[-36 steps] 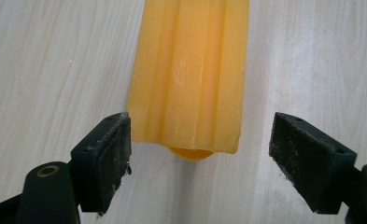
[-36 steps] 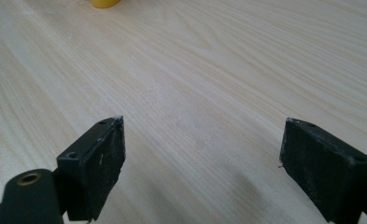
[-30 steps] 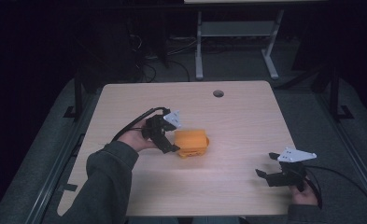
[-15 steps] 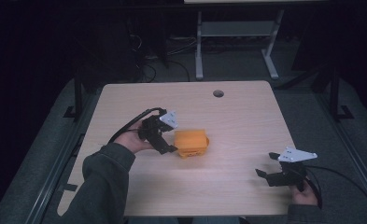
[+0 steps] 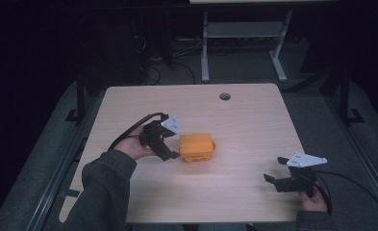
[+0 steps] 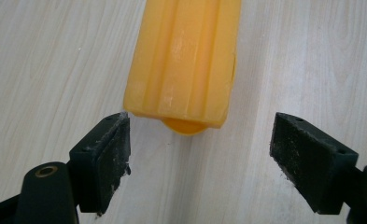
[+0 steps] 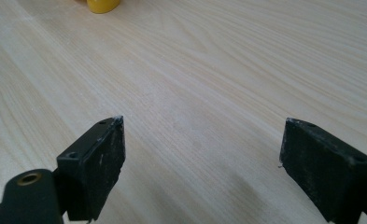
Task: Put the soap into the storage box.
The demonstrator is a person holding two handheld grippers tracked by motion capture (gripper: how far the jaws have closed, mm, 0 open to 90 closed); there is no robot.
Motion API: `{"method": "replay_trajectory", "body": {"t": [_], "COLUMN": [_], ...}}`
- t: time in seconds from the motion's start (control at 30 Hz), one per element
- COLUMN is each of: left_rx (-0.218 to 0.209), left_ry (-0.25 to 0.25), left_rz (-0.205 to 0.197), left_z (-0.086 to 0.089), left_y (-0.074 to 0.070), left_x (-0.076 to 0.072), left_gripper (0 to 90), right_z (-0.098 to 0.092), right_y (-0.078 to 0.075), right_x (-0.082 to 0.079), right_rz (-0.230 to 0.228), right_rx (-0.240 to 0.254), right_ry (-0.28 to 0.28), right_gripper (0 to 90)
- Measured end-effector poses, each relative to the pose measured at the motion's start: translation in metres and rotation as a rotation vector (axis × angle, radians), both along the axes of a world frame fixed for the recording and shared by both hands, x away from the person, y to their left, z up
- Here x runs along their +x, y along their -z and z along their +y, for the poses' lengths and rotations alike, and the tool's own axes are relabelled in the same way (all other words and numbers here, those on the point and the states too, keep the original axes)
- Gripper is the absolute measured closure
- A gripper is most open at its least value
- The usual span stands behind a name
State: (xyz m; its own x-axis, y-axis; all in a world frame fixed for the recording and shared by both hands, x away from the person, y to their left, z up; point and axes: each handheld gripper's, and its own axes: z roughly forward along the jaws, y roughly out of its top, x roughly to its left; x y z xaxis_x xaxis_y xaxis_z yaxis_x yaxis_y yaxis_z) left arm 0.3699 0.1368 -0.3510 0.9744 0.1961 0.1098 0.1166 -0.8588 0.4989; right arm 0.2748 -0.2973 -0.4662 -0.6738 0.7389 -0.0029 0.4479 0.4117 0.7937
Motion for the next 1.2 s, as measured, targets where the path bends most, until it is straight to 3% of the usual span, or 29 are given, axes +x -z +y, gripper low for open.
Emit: {"method": "replay_trajectory", "body": {"t": [0.37, 0.5, 0.6, 1.2], "left_rx": [-0.02, -0.005, -0.022, -0.022], "left_ry": [-0.023, -0.024, -0.032, -0.045], "left_rz": [0.006, 0.01, 0.017, 0.029], "left_z": [0.012, 0.014, 0.016, 0.029], "left_y": [0.005, 0.007, 0.009, 0.022], "left_x": [-0.004, -0.005, -0.006, -0.013], "left_gripper": [19.7, 19.4, 19.3, 19.3], "right_z": [0.0, 0.0, 0.0, 0.001], "right_y": [0.0, 0.0, 0.0, -0.001], "right_x": [0.0, 0.0, 0.0, 0.0], "right_rz": [-0.003, 0.002, 0.0, -0.01], "right_rx": [-0.001, -0.001, 0.0, -0.005], "right_ry": [0.003, 0.006, 0.006, 0.017], "right_gripper": [13.7, 13.7, 13.7, 13.7]}}
